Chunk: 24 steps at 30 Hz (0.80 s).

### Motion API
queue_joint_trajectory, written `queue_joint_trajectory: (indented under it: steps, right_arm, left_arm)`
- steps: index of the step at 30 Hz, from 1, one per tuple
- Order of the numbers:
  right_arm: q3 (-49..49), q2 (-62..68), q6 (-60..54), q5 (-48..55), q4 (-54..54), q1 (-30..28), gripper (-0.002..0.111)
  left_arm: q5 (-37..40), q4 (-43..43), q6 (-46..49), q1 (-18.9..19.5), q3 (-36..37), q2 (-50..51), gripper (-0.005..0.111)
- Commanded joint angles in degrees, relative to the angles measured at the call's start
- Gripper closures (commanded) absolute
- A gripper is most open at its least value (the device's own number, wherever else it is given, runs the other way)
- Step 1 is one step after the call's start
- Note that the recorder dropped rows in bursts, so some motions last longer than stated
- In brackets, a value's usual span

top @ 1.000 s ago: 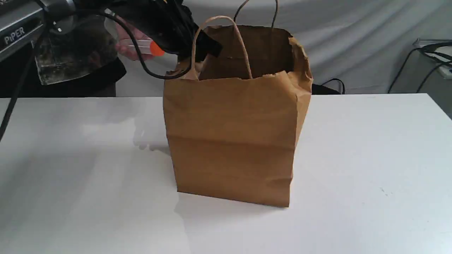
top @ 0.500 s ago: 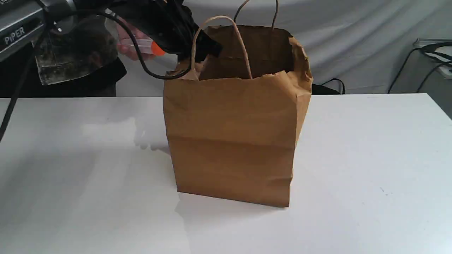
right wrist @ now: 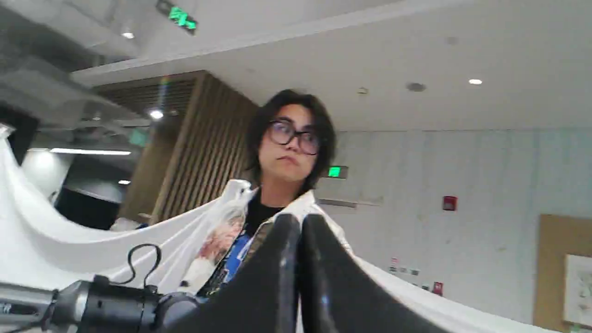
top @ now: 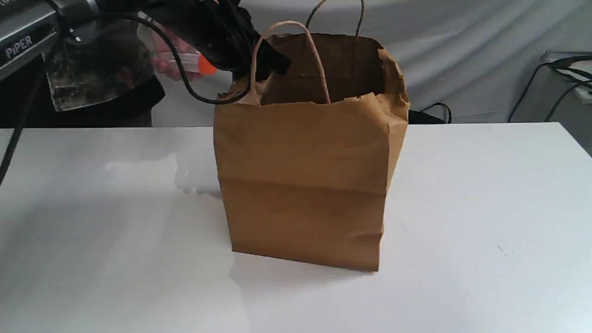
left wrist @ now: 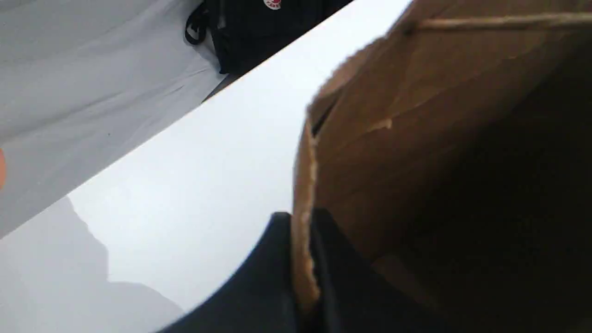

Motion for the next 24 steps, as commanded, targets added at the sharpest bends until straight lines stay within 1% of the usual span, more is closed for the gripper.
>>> queue_joint_trajectory:
  steps: [1,4,6,7,9,10,12,14,15,17,19,21,23,24]
  right_arm:
    - [-2.9,8.4,-7.2,-3.0,-2.8,-0.4,0.108]
    - [-5.3,13.9,-17.9,-3.0,0.3,-0.4,0.108]
    - [-7.3,17.0,-22.5,-3.0,3.2,-0.4,0.108]
    - [-8.3,18.4,-23.1,-3.0,5.0,-0.3,0.108]
    - [-10.7,20.2,-20.7,-3.0,7.8,0.3,0.108]
    - [-12.3,20.7,-18.2,-0.3,8.1,0.8,0.108]
    - [-16.9,21.9,-9.1,13.5,5.6,2.6,0.108]
    - [-20.4,23.2,-1.8,23.2,-0.4,4.1,0.108]
    - [-22.3,24.0,3.5,26.2,-5.3,4.9,0.108]
    - [-25.4,25.9,15.9,26.6,-17.2,6.0,0.108]
    - [-28.3,27.5,28.0,24.6,-27.7,6.4,0.108]
    - [-31.6,29.7,40.2,20.5,-38.2,6.4,0.108]
    - [-34.4,31.6,45.0,17.7,-43.2,6.4,0.107]
    - [-36.2,32.7,47.3,16.2,-46.0,6.4,0.103]
  left_arm:
    - [0.1,-0.6,0.2,-0.2,-0.2,-0.3,0.107]
    - [0.1,-0.6,0.2,-0.2,-0.2,-0.3,0.107]
    - [0.1,-0.6,0.3,-0.2,-0.2,-0.3,0.107]
    - [0.1,-0.6,0.3,-0.2,-0.2,-0.3,0.107]
    - [0.1,-0.6,0.4,-0.2,-0.2,-0.3,0.107]
    - [0.1,-0.6,0.4,-0.2,-0.2,-0.3,0.107]
    - [0.1,-0.6,0.4,-0.2,-0.2,-0.3,0.107]
    - [0.1,-0.6,0.4,-0.2,-0.2,-0.3,0.107]
    - [0.1,-0.6,0.4,-0.2,-0.2,-0.3,0.107]
    - [0.0,-0.6,0.4,-0.2,-0.2,-0.3,0.107]
    - [0.1,-0.6,0.4,-0.2,-0.2,-0.3,0.107]
    - [0.3,-0.6,0.4,-0.2,-0.2,-0.3,0.107]
    - [0.5,-0.6,0.4,-0.2,-0.2,-0.3,0.107]
    - [0.7,-0.6,0.4,-0.2,-0.2,-0.3,0.107]
